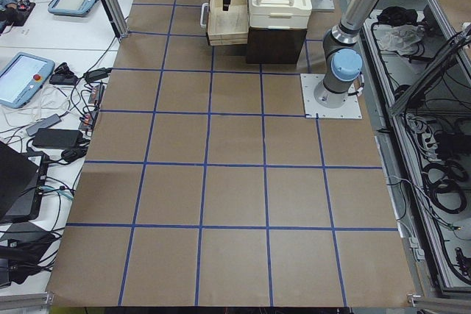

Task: Put scissors in drawer and close it
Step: 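Lift the scissors and carry them with the right gripper over the open drawer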

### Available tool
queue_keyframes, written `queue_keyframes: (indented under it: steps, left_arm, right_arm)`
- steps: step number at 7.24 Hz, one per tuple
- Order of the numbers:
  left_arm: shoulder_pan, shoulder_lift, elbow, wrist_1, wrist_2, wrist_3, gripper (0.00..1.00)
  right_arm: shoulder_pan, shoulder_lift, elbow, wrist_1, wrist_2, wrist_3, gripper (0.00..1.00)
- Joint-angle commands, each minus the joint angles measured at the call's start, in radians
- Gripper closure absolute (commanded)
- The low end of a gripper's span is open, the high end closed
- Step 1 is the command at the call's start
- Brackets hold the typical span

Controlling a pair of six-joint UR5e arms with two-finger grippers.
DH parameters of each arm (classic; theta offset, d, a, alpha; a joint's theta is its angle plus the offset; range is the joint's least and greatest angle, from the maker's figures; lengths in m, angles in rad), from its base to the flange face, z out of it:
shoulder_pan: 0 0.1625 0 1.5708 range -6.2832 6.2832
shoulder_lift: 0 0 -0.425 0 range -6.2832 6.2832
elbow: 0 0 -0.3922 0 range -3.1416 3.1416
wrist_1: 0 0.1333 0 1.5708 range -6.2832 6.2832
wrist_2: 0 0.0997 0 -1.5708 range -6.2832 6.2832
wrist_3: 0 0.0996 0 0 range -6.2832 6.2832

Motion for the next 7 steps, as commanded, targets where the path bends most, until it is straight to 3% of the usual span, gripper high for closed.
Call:
queue_keyframes:
  steps: [1, 5, 7]
  left_arm:
    - [0.0, -0.001, 0.0, 0.0, -0.001, 0.0, 0.0]
    - [0.0, 0.001, 0.0, 0.0, -0.001, 0.0, 0.0]
    - [0.001, 0.003, 0.0, 0.0, -0.001, 0.0, 0.0]
  right_arm:
    - [0.094, -0.126, 0.0, 0.142, 0.001, 0.091, 1.0]
    - [0.263, -0.3, 0.0, 0.305, 0.015, 0.294, 1.0]
    - [0.366, -0.335, -0.012, 0.351, 0.026, 0.388, 1.0]
